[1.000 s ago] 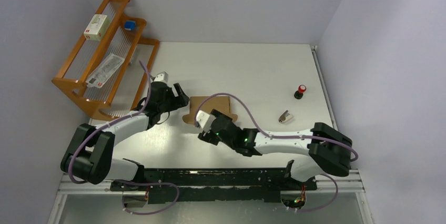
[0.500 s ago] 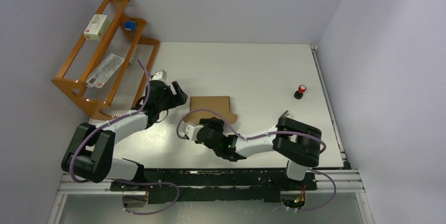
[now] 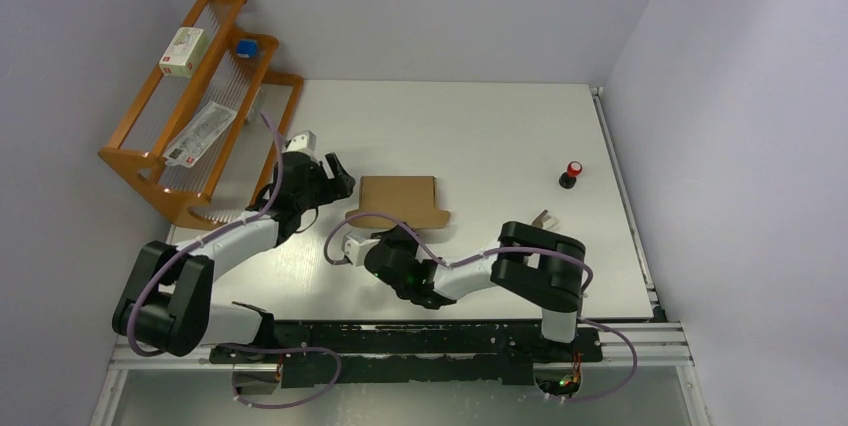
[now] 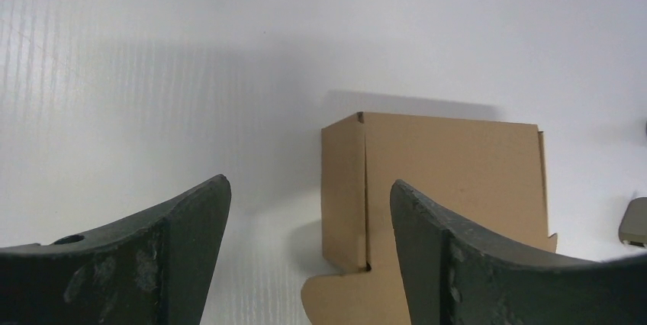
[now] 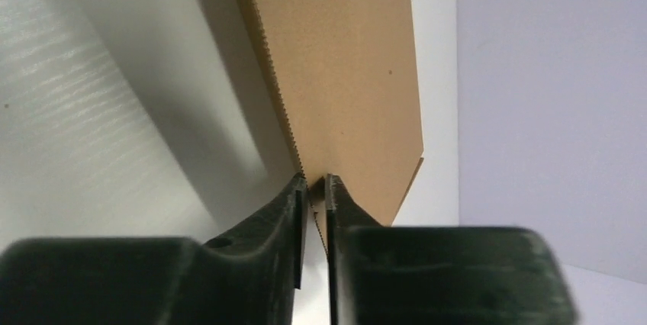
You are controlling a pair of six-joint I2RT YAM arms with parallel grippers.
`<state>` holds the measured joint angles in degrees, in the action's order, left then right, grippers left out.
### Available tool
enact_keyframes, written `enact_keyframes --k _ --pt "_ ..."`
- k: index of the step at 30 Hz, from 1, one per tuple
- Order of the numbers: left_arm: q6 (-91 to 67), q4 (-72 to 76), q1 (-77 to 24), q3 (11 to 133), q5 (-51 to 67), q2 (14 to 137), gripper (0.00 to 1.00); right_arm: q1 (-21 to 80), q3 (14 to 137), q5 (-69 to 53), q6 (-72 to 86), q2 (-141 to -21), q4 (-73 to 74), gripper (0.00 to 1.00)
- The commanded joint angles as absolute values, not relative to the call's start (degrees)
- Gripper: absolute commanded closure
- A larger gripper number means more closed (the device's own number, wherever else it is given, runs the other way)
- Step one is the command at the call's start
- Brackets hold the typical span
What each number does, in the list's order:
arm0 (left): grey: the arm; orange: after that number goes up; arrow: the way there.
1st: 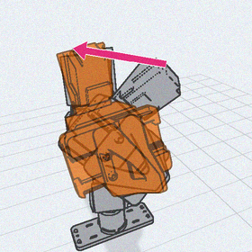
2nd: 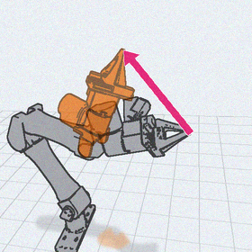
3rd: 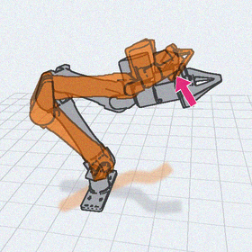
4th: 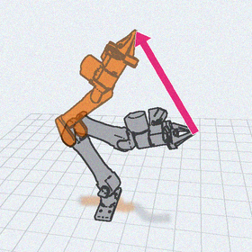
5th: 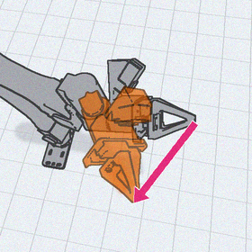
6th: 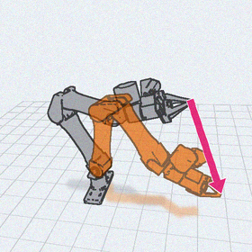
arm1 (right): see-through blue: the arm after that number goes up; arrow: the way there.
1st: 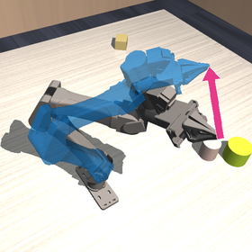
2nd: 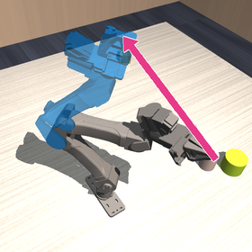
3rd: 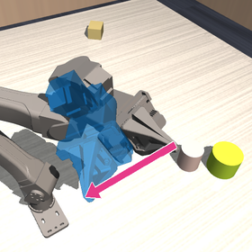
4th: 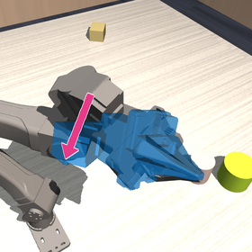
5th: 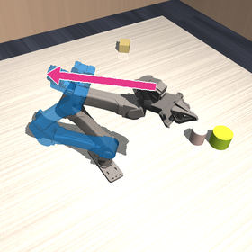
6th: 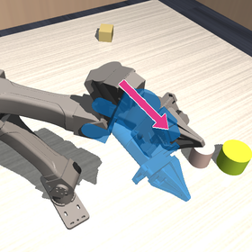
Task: Fold the paper box
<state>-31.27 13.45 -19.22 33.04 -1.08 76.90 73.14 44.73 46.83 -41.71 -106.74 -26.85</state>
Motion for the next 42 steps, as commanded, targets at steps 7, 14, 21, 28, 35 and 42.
enact_keyframes --k 7,14,21,28,35,42 --pt "-34.1 11.1 -19.9 32.7 -3.0 64.3 0.21 73.1 48.7 44.2 -37.7 -99.9 -17.2 1.0" --pt "-35.3 3.8 -23.0 34.2 -10.3 52.2 0.2 70.6 52.9 36.7 -33.1 -94.0 -4.9 1.0" --pt "-33.0 -5.0 -23.2 40.2 -8.2 48.1 0.2 65.2 59.2 24.8 -29.6 -90.4 7.4 1.0" --pt "-34.7 -6.3 -23.2 36.3 -10.1 45.5 0.19 65.3 58.7 25.2 -29.9 -93.4 6.5 1.0" --pt "-35.5 -3.8 -23.2 33.7 -8.6 48.8 0.2 67.6 54.4 29.0 -29.5 -97.7 0.9 0.97" --pt "-34.5 -0.4 -23.2 32.4 -3.9 55.5 0.21 68.2 53.6 30.4 -26.8 -100.5 0.8 0.85"
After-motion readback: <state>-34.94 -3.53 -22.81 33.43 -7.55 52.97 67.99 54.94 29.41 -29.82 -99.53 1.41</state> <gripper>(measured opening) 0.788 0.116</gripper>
